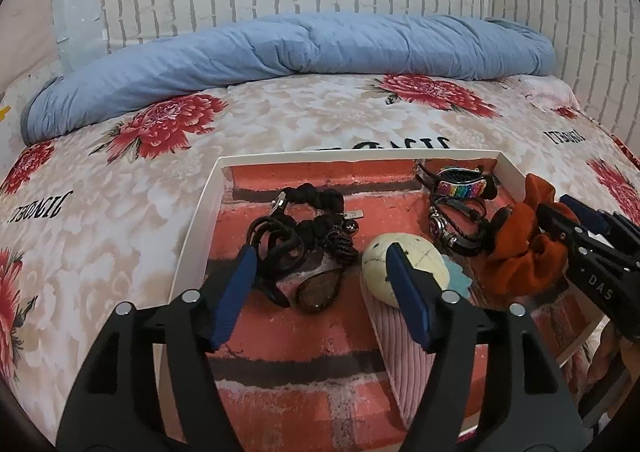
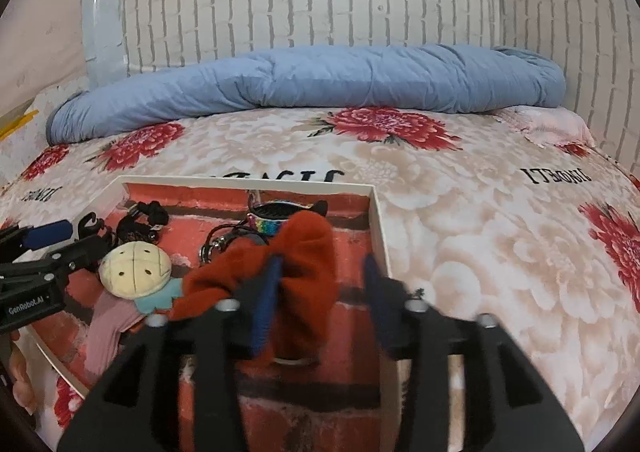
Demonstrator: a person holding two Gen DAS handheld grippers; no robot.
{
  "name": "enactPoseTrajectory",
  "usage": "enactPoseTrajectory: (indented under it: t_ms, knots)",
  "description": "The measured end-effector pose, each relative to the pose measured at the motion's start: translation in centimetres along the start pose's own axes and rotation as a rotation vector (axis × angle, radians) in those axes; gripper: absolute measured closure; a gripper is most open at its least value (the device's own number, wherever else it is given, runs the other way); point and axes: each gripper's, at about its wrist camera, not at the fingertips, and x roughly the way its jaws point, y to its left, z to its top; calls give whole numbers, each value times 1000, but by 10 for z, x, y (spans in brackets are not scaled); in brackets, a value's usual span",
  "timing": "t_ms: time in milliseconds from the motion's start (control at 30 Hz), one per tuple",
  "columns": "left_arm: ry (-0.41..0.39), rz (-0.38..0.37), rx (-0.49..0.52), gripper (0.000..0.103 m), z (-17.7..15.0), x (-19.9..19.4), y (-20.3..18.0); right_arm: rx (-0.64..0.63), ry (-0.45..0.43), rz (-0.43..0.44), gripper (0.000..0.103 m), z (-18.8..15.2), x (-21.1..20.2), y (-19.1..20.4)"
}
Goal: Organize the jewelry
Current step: 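Open the left tool to drop the bracelet while the right tool releases the scrunchie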
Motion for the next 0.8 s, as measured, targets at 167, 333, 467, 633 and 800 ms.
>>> enactPoseTrajectory:
  t_ms: [167,333,467,633,800]
  knots:
    - [-7,14,-6,32,-5,-5,4,13,-5,3,25,-1,-5,-4]
    - [-12,34,-8,25,-14,-11,9,-8,-17,-11,14,-3,-12,0]
    - [-17,50,-1,22,-22,-19,12,-18,-12,-32,7,-6,-16,2]
    - [-42,79,-9,17,-32,-34,21,-11,6,-80,4,-11,-21,-3]
    - [-65,104,-27,15,-43,-53,34,39,27,-142,4,-15,-25,-18]
